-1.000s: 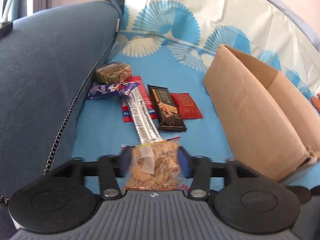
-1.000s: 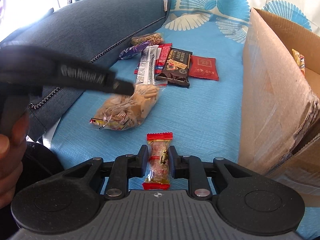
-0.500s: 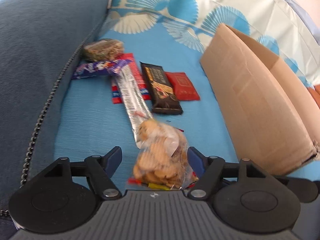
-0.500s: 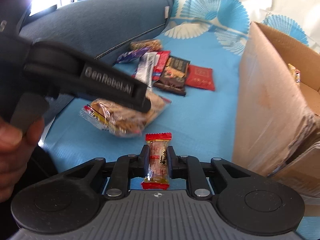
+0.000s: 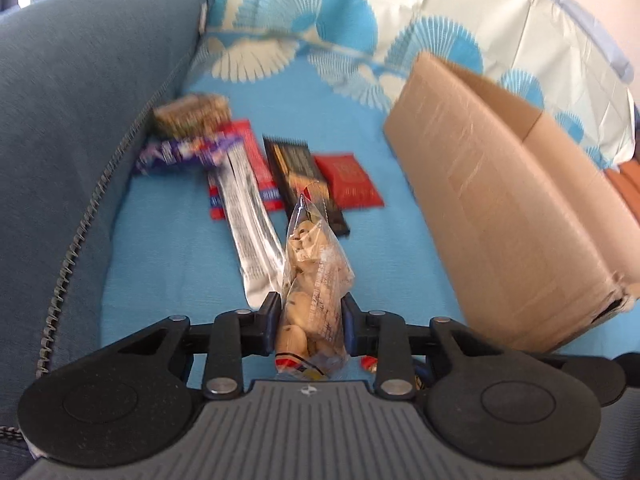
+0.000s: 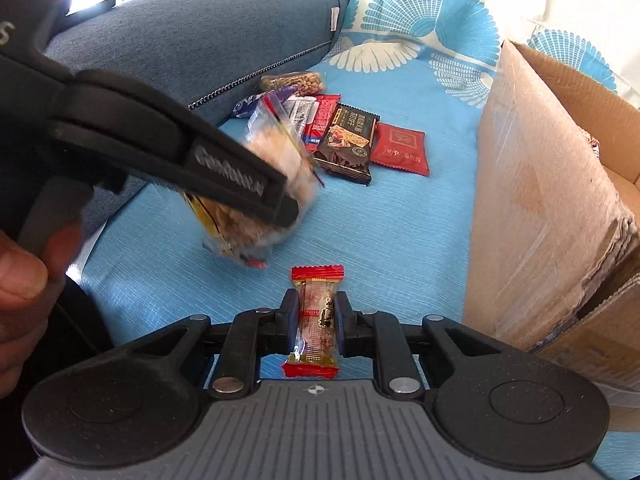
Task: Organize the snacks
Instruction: 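Lift the cookie bag and red candy and carry both toward the cardboard box, then open both tools over the box to drop the cookie bag and candy, then grasp the dark brown biscuit bar with the right tool while the left tool returns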
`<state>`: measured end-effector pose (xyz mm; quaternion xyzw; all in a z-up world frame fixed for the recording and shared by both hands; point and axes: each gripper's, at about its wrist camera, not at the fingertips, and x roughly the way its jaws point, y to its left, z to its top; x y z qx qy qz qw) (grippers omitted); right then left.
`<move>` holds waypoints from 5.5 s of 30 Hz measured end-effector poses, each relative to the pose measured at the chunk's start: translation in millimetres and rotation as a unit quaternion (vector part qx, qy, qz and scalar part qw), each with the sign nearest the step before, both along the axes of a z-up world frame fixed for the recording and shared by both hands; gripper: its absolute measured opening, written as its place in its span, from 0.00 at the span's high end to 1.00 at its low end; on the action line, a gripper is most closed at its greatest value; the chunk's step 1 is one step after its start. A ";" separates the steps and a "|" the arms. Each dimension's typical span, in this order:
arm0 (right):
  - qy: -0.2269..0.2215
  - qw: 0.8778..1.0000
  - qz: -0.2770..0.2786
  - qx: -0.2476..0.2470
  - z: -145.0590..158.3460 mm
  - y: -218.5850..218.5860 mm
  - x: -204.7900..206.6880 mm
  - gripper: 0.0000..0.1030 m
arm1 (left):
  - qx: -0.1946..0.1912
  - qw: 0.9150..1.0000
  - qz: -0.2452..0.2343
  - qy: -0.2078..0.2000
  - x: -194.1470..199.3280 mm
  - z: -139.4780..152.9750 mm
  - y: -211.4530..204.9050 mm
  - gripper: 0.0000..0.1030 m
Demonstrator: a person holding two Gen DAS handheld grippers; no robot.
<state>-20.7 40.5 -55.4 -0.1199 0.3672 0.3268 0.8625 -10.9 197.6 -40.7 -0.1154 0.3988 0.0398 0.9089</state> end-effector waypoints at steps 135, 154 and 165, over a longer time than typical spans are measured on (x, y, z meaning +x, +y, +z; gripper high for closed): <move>-0.245 0.927 -0.274 0.080 139.8 -213.9 74.1 0.28 | -0.076 0.976 -0.110 -0.170 72.4 104.5 -175.9 0.37; -0.230 0.918 -0.286 0.146 145.9 -174.8 59.1 0.23 | -0.017 0.973 -0.066 -0.220 20.0 120.1 -131.2 0.34; -0.204 0.933 -0.232 0.186 142.4 -125.2 47.6 0.23 | 0.058 0.974 0.011 -0.219 3.5 153.6 -51.0 0.30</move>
